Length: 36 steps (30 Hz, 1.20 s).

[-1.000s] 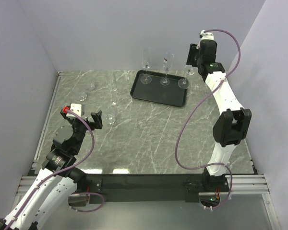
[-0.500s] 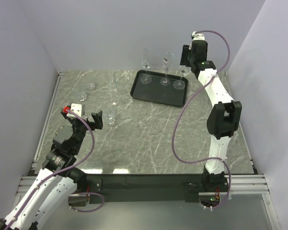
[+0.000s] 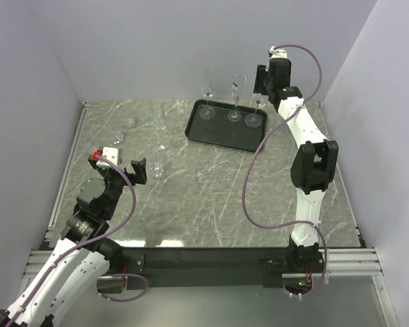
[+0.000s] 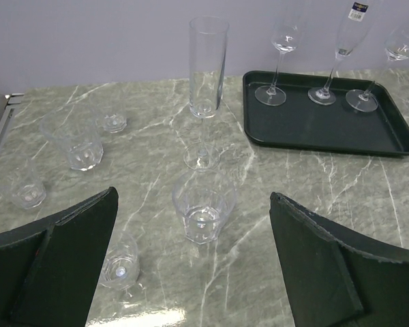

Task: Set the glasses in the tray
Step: Place the glass into the tray

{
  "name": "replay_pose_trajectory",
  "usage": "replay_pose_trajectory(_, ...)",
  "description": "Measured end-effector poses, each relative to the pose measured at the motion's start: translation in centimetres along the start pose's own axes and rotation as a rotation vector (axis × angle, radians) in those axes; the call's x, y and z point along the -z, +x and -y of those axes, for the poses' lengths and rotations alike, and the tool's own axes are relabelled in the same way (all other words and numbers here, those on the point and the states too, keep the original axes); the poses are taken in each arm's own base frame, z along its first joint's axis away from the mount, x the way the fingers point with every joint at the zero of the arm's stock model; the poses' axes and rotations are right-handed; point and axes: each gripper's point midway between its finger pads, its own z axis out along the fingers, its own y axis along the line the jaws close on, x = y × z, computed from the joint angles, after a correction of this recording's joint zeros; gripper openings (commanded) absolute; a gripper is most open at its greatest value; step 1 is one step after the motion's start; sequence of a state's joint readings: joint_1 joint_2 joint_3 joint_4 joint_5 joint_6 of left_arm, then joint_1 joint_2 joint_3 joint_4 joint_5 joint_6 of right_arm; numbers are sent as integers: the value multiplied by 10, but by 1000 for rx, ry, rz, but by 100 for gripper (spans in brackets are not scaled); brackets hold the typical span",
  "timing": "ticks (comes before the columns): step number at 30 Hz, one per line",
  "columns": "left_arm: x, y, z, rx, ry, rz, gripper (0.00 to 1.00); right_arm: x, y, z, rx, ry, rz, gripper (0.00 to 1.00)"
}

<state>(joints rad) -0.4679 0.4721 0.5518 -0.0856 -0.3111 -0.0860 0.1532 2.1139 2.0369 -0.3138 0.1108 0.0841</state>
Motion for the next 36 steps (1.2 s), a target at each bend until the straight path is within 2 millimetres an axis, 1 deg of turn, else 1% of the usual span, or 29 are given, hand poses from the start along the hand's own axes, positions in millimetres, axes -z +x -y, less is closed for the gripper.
replay_pose_trajectory(5, -1, 3, 0, -3, -1, -8, 99, -8, 3, -2, 1, -1, 3, 15)
replay_pose_trajectory(8, -1, 3, 0, -3, -1, -8, 99, -8, 2, -4, 4, -4, 5, 18)
replay_pose_trajectory(12, -1, 3, 0, -4, 1, -8, 99, -9, 2, -7, 6, -8, 6, 29)
replay_pose_trajectory(16, -1, 3, 0, -7, 4, -9, 99, -9, 3, -8, 9, -10, 6, 35)
replay_pose_trajectory(17, -1, 3, 0, -9, 4, -9, 99, -9, 3, -8, 9, -10, 6, 39)
replay_pose_trajectory(19, -1, 3, 0, -10, 4, -9, 99, -9, 3, -8, 9, -8, 6, 41)
replay_pose_trajectory(21, -1, 3, 0, -12, 4, -9, 99, -9, 3, -8, 9, -8, 7, 47)
replay_pose_trajectory(24, -1, 3, 0, -17, 5, -9, 100, -9, 3, -8, 9, -7, 7, 52)
replay_pose_trajectory(36, -1, 3, 0, -17, 6, -9, 99, -9, 2, -8, 9, -4, 9, 62)
